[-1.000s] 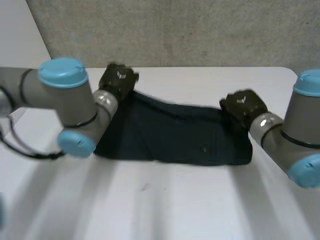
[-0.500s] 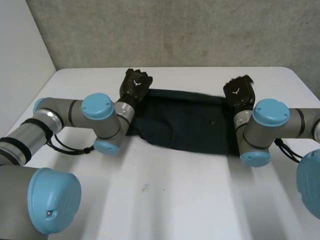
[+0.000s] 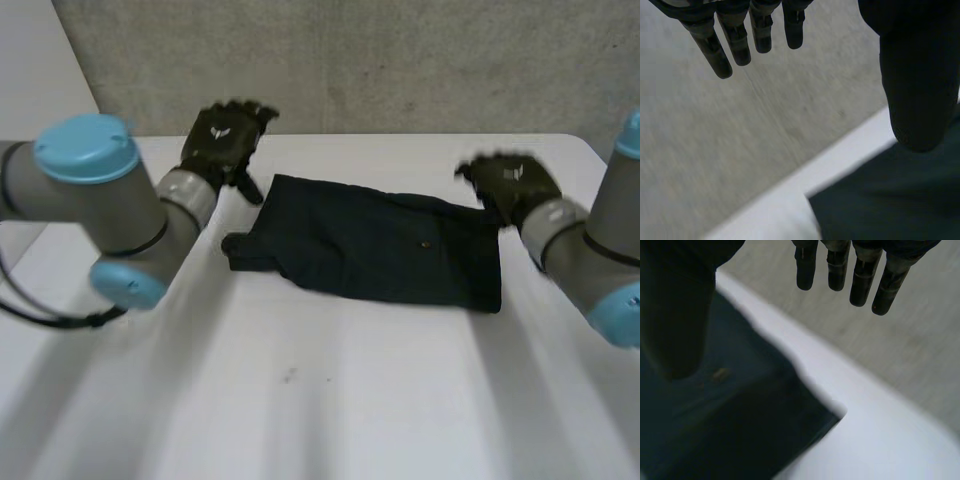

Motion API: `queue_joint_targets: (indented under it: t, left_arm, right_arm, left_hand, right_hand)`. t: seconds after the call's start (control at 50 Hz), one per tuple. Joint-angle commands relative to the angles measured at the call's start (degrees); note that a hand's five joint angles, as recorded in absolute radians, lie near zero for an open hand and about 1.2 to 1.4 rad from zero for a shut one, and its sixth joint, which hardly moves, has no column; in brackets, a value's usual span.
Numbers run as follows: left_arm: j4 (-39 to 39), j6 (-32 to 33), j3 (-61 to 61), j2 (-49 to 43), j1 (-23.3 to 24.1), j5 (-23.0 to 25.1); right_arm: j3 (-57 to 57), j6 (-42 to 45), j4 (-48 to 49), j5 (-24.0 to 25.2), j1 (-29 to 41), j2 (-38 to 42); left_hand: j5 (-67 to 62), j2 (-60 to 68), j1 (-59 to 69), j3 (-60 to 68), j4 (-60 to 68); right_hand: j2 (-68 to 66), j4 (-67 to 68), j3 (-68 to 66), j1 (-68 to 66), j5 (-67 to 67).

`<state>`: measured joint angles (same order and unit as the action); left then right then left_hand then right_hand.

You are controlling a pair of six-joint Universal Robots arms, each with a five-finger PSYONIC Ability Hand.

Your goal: Fold the shorts.

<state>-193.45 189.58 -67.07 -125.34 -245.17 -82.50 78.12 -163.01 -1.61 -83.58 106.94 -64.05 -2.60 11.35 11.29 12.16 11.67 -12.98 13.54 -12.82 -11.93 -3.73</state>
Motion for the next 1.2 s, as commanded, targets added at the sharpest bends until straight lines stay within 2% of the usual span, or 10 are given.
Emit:
queue_joint_targets:
  t: [0.02, 0.2, 0.24, 0.26, 0.3, 0.54, 0.74, 0.94, 1.06, 1.2]
  left_arm:
    - [4.75, -6.41, -15.97, 7.38, -0.93, 2.34]
    - [0.97, -6.59, -25.21, 10.2, -2.15, 2.87]
    - [0.62, -6.59, -25.57, 10.2, -2.42, 2.87]
    - [0.61, -6.59, -25.66, 10.2, -2.6, 2.87]
    - [0.44, -6.59, -25.74, 10.2, -2.69, 2.87]
    - [0.53, -6.68, -26.62, 12.92, -3.04, 2.87]
    - [0.53, -6.77, -27.94, 16.96, -4.79, 2.96]
    - [0.35, -6.86, -26.98, 18.02, -4.88, 2.61]
    - [0.0, -6.94, -24.69, 18.46, -4.79, 2.43]
    - [0.0, -6.95, -20.66, 18.2, -4.27, 2.26]
  right_arm:
    - [8.19, -1.87, -0.51, 0.34, -1.12, 0.59]
    - [10.74, -0.64, 13.12, -0.27, -2.97, 8.49]
    - [10.31, -0.03, 13.3, -0.36, -3.05, 10.08]
    - [9.61, 0.67, 13.47, -0.53, -3.06, 10.95]
    - [9.08, 1.03, 13.39, -0.71, -3.23, 11.31]
    - [9.95, 5.76, 10.14, -0.8, -10.34, 1.39]
    - [3.98, 37.31, 2.67, -1.41, -11.85, 1.64]
    - [-8.5, 41.72, 5.03, 1.13, 4.4, 5.68]
    - [-9.74, 43.3, 10.05, 10.52, 15.65, 10.51]
    - [-8.51, 43.39, 10.14, 20.63, 19.8, 16.41]
  left_hand:
    - [1.38, -0.13, -0.07, -0.94, -0.45]
    - [1.38, -0.13, -0.07, -0.94, -0.44]
    - [1.21, 0.04, 0.1, -0.77, -0.28]
    - [1.21, 0.04, 0.1, -0.77, -0.28]
    - [1.21, 0.04, 0.1, -0.77, -0.28]
    - [1.38, -0.13, -0.07, -0.94, -0.44]
    - [1.54, -0.3, -0.24, -1.11, -0.61]
    - [1.88, -0.63, -0.57, -1.44, -0.95]
    - [1.88, -0.63, -0.57, -1.44, -0.95]
    - [1.88, -0.63, -0.57, -1.44, -0.95]
  right_hand:
    - [-11.55, 10.99, -11.71, -12.6, -10.8]
    - [-26.52, 25.97, -26.68, -27.58, -25.78]
    - [-36.57, 36.02, -36.73, -37.63, -35.83]
    - [-52.78, 52.23, -52.95, -53.84, -52.04]
    - [-66.97, 66.42, -67.13, -68.03, -66.23]
    - [-67.02, 66.46, -67.18, -68.07, -66.27]
    - [-67.02, 66.46, -67.18, -68.07, -66.27]
    - [-67.02, 66.46, -67.18, -68.07, -66.27]
    - [-67.02, 66.46, -67.18, -68.07, -66.27]
    - [-62.25, 61.69, -62.41, -63.3, -61.5]
